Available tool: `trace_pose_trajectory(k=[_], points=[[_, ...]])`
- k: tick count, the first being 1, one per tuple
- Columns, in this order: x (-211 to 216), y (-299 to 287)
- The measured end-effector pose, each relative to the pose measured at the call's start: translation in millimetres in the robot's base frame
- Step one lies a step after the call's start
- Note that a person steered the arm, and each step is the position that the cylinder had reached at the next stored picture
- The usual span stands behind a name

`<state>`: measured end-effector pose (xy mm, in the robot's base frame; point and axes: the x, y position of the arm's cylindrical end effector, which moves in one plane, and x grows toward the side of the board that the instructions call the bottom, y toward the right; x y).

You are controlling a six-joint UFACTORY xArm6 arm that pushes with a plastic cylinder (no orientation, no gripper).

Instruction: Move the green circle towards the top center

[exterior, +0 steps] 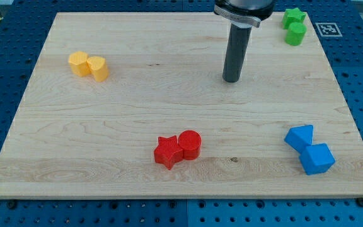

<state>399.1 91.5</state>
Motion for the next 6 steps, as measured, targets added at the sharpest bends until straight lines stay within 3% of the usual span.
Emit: trace_pose_trajectory(k=[6], points=[[3.6, 2.8]])
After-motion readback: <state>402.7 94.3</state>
